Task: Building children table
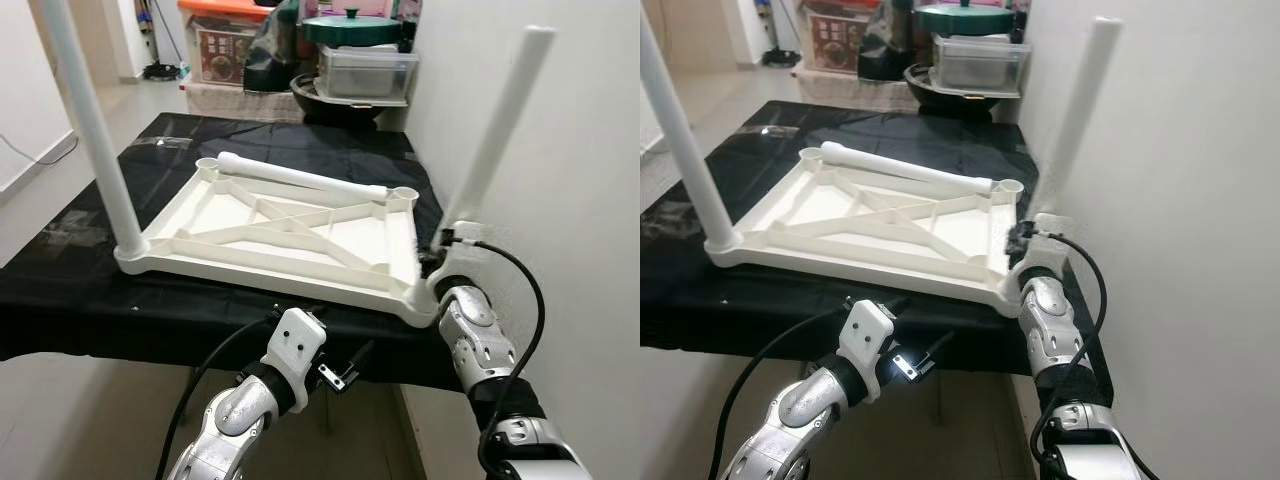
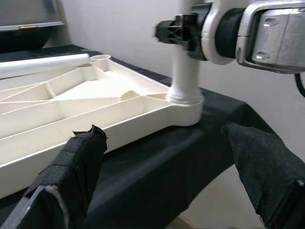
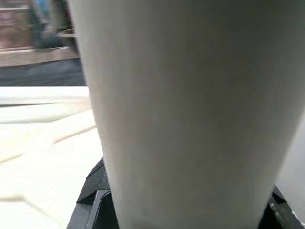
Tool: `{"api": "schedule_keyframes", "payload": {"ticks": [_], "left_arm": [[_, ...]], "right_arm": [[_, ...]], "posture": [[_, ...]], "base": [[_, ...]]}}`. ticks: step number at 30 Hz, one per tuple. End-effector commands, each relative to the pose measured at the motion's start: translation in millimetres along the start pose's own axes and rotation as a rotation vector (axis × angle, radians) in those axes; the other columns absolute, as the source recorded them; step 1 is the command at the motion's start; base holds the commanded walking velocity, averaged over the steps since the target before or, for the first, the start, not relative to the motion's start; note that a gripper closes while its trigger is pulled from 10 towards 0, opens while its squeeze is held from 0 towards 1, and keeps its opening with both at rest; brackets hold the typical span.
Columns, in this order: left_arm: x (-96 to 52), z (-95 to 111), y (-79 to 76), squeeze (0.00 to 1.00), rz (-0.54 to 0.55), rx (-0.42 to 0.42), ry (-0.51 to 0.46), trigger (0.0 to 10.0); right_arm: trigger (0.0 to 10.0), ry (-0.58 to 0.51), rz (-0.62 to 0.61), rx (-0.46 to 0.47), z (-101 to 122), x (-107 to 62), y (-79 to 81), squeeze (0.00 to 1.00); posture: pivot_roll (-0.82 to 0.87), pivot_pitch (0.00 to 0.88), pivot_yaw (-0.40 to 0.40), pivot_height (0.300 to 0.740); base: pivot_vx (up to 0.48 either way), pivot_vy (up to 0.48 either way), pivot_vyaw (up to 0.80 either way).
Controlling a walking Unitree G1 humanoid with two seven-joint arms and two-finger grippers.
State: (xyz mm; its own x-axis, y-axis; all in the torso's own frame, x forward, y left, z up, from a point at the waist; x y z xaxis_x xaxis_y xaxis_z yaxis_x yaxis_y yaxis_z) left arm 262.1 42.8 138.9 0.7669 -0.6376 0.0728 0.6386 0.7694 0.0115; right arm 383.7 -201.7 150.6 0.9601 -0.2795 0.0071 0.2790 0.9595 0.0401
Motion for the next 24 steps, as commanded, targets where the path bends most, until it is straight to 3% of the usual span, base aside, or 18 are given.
{"api": "schedule_keyframes", "payload": {"ticks": [1,7,8,9,10,11,18,19,21,24], "left_arm": [[1.4,-2.5,-1.4,0.0,-0.006,-0.006,0.011,10.0],[1.5,-2.5,-1.6,0.0,-0.006,-0.007,0.011,10.0],[1.4,-2.5,-1.9,0.0,-0.006,-0.008,0.011,10.0],[1.3,-2.5,-2.1,0.0,-0.006,-0.008,0.011,10.0],[1.3,-2.5,-2.2,0.0,-0.006,-0.008,0.011,10.0],[1.2,-2.5,-2.3,0.0,-0.006,-0.008,0.011,10.0],[1.4,-2.3,-2.0,0.0,-0.007,-0.008,0.011,10.0],[1.4,-2.2,-2.0,0.0,-0.009,-0.007,0.012,10.0],[1.4,-2.2,-2.0,0.0,-0.009,-0.007,0.012,10.0],[1.4,-2.3,-1.9,0.0,-0.01,-0.006,0.012,10.0]], "right_arm": [[0.0,0.079,-0.167,0.04,-19.4,-4.4,-16.4,0.0],[0.0,0.09,-0.237,0.053,-23.0,-8.0,-14.3,0.0],[9.0,0.083,-0.223,0.053,-23.1,-8.9,-9.8,0.0],[10.0,0.075,-0.201,0.059,-22.9,-9.3,-4.7,0.0],[10.0,0.07,-0.185,0.063,-22.7,-9.5,-1.3,0.0],[10.0,0.049,-0.139,0.077,-19.8,-9.3,4.8,1.0],[10.0,-0.017,-0.049,0.119,-8.6,-7.5,14.0,1.0],[10.0,-0.06,0.096,0.169,1.3,-4.7,16.0,0.0],[10.0,-0.068,0.153,0.18,3.8,-4.3,16.6,0.0],[10.0,-0.069,0.385,0.163,6.9,-8.6,21.2,0.0]], "posture": [[0.18,0.0,-0.105,0.74],[0.18,0.0,-0.104,0.74],[0.18,0.0,-0.105,0.74],[0.18,0.0,-0.105,0.74],[0.18,0.0,-0.105,0.74],[0.18,0.0,-0.105,0.74],[0.17,0.0,-0.104,0.74],[0.17,0.0,-0.104,0.74],[0.17,0.0,-0.104,0.74],[0.18,0.0,-0.103,0.74]], "base": [[0.0,0.0,0.0],[0.0,0.0,0.0],[0.0,0.0,0.0],[0.0,0.0,0.0],[0.0,0.0,0.0],[0.0,0.0,0.0],[0.0,0.0,0.0],[0.0,0.0,0.0],[0.0,0.0,0.0],[0.0,0.0,0.0]]}}
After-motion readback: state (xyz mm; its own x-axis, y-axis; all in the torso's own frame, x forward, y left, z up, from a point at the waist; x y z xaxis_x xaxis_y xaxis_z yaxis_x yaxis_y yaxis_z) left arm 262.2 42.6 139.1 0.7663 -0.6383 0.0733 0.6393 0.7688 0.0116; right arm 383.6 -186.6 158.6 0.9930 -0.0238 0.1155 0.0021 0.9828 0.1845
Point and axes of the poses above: a point about 5 cm out from each wrist's last joint towards the gripper, its own x axis pointing out of the wrist towards the gripper, its own z axis along the axis of the wrist's last joint, y = z × x, the point moved 2 cm from there along x, pointing out of the wrist towards the gripper, and after that the axes turned 5 degrees about -x, right-handed, at the moved point
